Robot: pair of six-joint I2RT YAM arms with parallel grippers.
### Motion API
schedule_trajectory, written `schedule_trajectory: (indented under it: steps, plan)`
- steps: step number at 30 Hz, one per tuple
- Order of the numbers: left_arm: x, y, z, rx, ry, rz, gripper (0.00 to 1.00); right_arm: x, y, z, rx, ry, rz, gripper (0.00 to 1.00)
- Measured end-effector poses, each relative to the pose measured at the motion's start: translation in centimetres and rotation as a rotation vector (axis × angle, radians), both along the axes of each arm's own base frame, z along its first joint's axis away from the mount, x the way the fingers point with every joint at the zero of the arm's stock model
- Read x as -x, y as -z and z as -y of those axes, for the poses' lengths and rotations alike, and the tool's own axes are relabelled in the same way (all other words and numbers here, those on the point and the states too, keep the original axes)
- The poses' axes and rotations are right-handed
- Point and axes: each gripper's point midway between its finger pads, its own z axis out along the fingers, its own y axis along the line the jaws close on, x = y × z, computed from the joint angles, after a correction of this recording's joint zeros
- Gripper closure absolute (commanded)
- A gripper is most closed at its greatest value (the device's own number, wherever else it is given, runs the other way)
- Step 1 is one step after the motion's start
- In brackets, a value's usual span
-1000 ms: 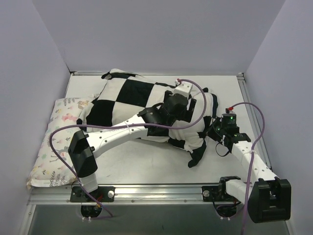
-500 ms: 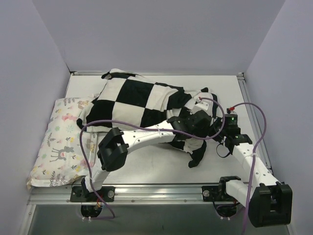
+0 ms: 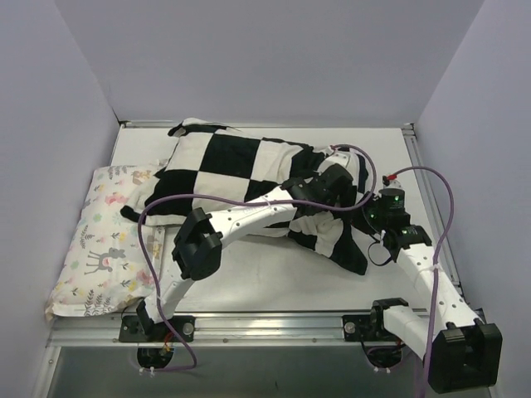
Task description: Remove the pillowcase from the pillow
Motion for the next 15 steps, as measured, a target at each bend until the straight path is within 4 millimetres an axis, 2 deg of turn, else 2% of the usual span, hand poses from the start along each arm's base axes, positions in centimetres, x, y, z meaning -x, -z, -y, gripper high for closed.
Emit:
schedule_trajectory:
  steps: [3, 8, 15]
  plan:
    - [-1.3, -0.8, -0.2, 0.025, -0.008, -0.020, 1.00, -0.2, -1.5, -0.8, 0.011, -0.040, 0.045, 1.00]
    - [-3.3, -1.8, -1.6, 0.069, -0.030, -0.074, 1.00, -0.5, -2.5, -1.0, 0.028, -0.043, 0.090, 1.00]
    - [-5.2, -1.9, -3.3, 0.120, -0.047, -0.148, 1.00, -0.8, -2.2, -0.2, 0.037, -0.008, 0.096, 1.00]
